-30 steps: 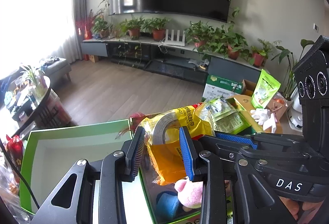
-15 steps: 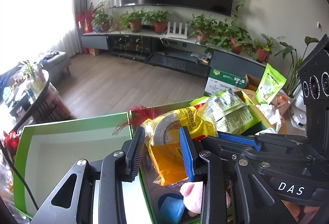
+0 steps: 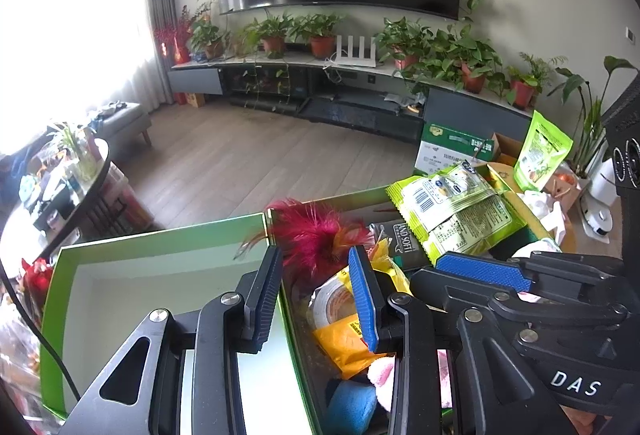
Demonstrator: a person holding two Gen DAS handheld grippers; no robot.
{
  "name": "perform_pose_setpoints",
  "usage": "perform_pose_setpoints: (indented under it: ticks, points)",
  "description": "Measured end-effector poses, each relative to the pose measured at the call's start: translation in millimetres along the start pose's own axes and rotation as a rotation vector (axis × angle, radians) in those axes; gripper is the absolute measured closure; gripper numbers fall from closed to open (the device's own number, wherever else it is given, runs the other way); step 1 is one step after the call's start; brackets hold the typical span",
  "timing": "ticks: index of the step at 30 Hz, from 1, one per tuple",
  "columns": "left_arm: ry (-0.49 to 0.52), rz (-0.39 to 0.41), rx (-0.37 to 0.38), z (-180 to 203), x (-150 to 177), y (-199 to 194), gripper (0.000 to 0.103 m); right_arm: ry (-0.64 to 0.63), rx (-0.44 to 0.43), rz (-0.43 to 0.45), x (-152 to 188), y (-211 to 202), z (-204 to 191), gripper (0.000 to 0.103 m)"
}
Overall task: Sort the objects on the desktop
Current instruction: 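Open both tools to drop the bag and tape roll into the green box, then withdraw both tools from the green box back over the table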
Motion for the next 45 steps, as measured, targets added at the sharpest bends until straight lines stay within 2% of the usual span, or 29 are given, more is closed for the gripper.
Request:
perform_pose_setpoints:
  ticks: [12,22,31,45]
  points:
    - [0.002,0.031,0.003,5.5,-8.3,-28.1,0.065,-0.034,-0.002,0.031,-2.0,-29.7,-11.5,0.077]
    - [0.002,0.106,-0.004,23.4,-17.4,-81.8,0.050,-0.078,0.013,0.080,-2.8,-81.6,-26.5,0.077]
    - [0.013,0.159,0.003,43.6,-11.2,-138.8,0.050,-0.113,0.010,0.136,8.7,-136.9,-47.3,0.077]
    - [0.059,0.221,-0.001,69.9,17.0,-202.4,0.050,-0.157,-0.006,0.172,50.2,-190.8,-71.4,0.077]
Point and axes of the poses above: each gripper's, at about its wrist camera, not at the fingertips, and y roughly the way its jaws point, z to its right, x to its underside, the point moved 7 cm from there along y, roughly the way its jaws point, and after that the axes turned 10 degrees about x, right-handed, at the moved point
